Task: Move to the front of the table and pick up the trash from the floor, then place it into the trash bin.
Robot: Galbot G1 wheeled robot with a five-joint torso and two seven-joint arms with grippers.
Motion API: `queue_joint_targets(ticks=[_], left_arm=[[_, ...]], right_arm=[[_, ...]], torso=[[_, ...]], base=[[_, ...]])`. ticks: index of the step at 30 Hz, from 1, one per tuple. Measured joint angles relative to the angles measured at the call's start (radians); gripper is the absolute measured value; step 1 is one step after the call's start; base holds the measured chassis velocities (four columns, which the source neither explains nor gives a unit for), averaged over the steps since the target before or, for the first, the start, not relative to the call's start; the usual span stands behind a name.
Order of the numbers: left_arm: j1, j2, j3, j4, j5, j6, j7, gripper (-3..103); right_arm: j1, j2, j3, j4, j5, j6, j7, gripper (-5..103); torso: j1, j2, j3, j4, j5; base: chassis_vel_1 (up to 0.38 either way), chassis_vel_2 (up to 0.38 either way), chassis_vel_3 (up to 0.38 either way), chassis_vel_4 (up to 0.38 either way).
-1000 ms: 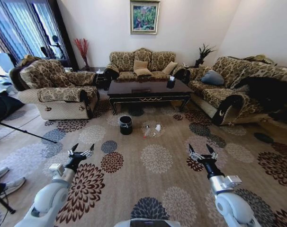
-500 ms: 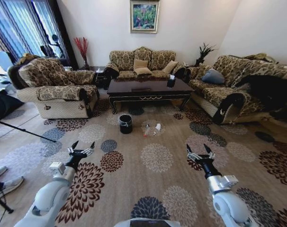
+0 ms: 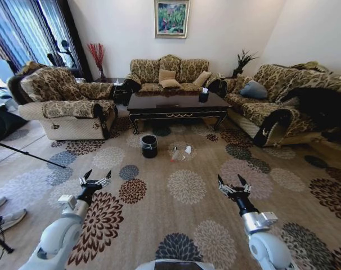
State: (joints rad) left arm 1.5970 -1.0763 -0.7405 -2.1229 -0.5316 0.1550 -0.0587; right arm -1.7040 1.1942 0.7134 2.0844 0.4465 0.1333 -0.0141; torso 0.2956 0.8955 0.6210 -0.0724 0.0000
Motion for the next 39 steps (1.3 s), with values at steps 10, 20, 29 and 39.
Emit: queue_joint_targets(ticks=[10, 20, 29, 39], left_arm=[[0.007, -0.008, 0.007, -0.001, 0.014, -0.001, -0.001, 100], [0.012, -0.015, 0.001, -0.002, 0.014, -0.003, -0.001, 100], [0.020, -0.018, -0.004, -0.003, 0.016, -0.004, 0.001, 100], [0.020, -0.021, -0.002, -0.012, 0.017, -0.005, 0.001, 100]], right_arm=[[-0.002, 0.004, -0.004, -0.008, -0.008, 0.000, 0.000, 100], [-0.005, 0.015, -0.007, -0.011, -0.018, 0.005, 0.000, 100], [-0.015, 0.033, -0.009, -0.014, -0.033, 0.013, -0.003, 100], [-0.020, 0.032, -0.002, -0.004, -0.032, 0.014, -0.004, 100]], torso=[[-0.020, -0.047, -0.028, 0.0000, 0.0000], [-0.039, -0.093, -0.055, 0.0000, 0.0000], [-0.056, -0.133, -0.077, 0.0000, 0.0000], [-0.075, -0.175, -0.101, 0.0000, 0.0000]], base=[[0.000, 0.000, 0.000, 0.000], [0.000, 0.000, 0.000, 0.000], [0.000, 0.000, 0.000, 0.000], [0.000, 0.000, 0.000, 0.000]])
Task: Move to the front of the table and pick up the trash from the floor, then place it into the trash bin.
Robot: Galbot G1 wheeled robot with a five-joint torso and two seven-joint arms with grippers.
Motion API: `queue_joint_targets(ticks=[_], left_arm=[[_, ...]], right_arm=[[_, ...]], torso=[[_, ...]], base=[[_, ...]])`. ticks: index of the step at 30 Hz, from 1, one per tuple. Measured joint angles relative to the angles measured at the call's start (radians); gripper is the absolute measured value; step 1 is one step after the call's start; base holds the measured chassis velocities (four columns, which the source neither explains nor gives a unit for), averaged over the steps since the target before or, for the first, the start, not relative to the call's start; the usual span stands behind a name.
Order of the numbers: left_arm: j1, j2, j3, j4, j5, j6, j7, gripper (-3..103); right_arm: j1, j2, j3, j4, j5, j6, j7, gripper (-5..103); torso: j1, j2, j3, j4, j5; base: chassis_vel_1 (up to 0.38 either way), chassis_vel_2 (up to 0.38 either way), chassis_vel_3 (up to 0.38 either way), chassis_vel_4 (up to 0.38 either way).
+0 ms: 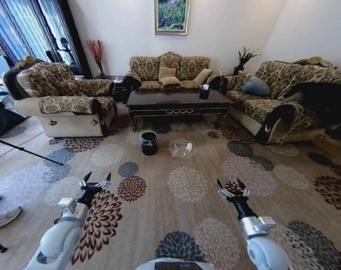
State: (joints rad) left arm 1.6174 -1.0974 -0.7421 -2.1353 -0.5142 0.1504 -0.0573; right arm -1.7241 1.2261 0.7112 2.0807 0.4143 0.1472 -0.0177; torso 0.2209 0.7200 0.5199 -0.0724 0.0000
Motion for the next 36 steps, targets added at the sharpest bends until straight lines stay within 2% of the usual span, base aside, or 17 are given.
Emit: queue_joint_targets(ticks=[36], left_arm=[[0.017, -0.027, 0.009, -0.002, 0.024, -0.003, 0.000, 100]], right_arm=[[-0.016, 0.015, -0.002, -0.001, -0.010, 0.010, -0.002, 100]], torso=[[-0.065, -0.157, -0.092, 0.0000, 0.0000]], base=[[0.000, 0.000, 0.000, 0.000]])
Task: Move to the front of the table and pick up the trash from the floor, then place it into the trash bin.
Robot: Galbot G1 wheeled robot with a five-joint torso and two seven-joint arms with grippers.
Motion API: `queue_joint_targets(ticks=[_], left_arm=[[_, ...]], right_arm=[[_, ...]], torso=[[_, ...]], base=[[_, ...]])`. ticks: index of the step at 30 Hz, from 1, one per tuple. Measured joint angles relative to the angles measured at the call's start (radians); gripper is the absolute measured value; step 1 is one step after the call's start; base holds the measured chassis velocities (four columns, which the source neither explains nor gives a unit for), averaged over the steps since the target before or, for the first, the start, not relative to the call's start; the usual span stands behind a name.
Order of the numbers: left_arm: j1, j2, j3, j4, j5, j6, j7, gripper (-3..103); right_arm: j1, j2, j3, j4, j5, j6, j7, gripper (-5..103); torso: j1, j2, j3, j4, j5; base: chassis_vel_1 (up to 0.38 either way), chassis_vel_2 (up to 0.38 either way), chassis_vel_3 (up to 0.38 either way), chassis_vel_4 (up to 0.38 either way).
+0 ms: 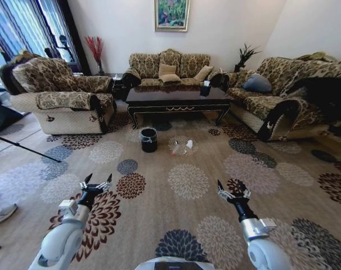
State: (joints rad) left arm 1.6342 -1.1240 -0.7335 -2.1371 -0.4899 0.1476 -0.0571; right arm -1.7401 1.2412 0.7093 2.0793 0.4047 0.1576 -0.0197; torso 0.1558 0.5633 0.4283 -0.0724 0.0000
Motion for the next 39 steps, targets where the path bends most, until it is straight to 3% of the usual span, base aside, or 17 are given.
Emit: queue_joint_targets(ticks=[19, 39], left_arm=[[0.000, -0.005, 0.010, -0.019, 0.008, -0.010, 0.002, 100], [0.037, 0.010, 0.009, -0.047, -0.001, -0.002, -0.001, 100]], right_arm=[[-0.009, 0.034, 0.003, 0.022, -0.019, -0.008, 0.006, 100], [-0.006, 0.001, 0.024, 0.025, -0.031, -0.010, 0.010, 100]], torso=[[-0.029, -0.077, -0.048, 0.0000, 0.0000], [-0.059, -0.155, -0.097, 0.0000, 0.0000]], base=[[0.000, 0.000, 0.000, 0.000], [0.000, 0.000, 0.000, 0.000]])
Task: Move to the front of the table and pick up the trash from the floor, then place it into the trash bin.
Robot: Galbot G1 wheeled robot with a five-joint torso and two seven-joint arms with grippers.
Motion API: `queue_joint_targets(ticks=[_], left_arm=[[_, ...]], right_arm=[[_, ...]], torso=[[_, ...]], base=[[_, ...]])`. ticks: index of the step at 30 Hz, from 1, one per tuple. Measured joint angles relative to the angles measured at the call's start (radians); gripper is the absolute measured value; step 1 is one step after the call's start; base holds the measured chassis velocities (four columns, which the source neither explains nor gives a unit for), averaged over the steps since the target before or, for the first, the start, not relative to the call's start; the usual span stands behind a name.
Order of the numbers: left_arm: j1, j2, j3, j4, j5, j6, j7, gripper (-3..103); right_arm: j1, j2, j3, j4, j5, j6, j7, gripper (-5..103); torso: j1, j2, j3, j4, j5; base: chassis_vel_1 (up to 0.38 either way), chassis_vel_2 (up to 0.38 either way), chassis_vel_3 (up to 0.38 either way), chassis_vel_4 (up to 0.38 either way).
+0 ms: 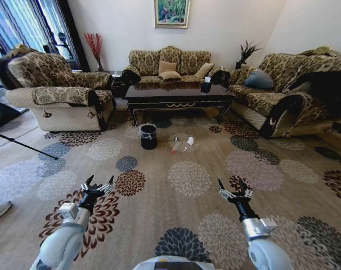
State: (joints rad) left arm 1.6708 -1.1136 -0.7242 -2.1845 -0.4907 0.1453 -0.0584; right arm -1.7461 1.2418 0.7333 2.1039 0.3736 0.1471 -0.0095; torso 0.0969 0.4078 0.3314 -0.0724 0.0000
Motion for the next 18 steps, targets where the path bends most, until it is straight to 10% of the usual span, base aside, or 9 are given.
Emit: queue_joint_targets(ticks=[18], left_arm=[[0.025, -0.021, -0.006, -0.013, 0.000, -0.002, 0.003, 100]], right_arm=[[-0.031, 0.016, 0.008, 0.028, -0.016, 0.008, -0.008, 100]], torso=[[-0.025, -0.074, -0.048, 0.0001, 0.0000]], base=[[0.000, 0.000, 0.000, 0.000]])
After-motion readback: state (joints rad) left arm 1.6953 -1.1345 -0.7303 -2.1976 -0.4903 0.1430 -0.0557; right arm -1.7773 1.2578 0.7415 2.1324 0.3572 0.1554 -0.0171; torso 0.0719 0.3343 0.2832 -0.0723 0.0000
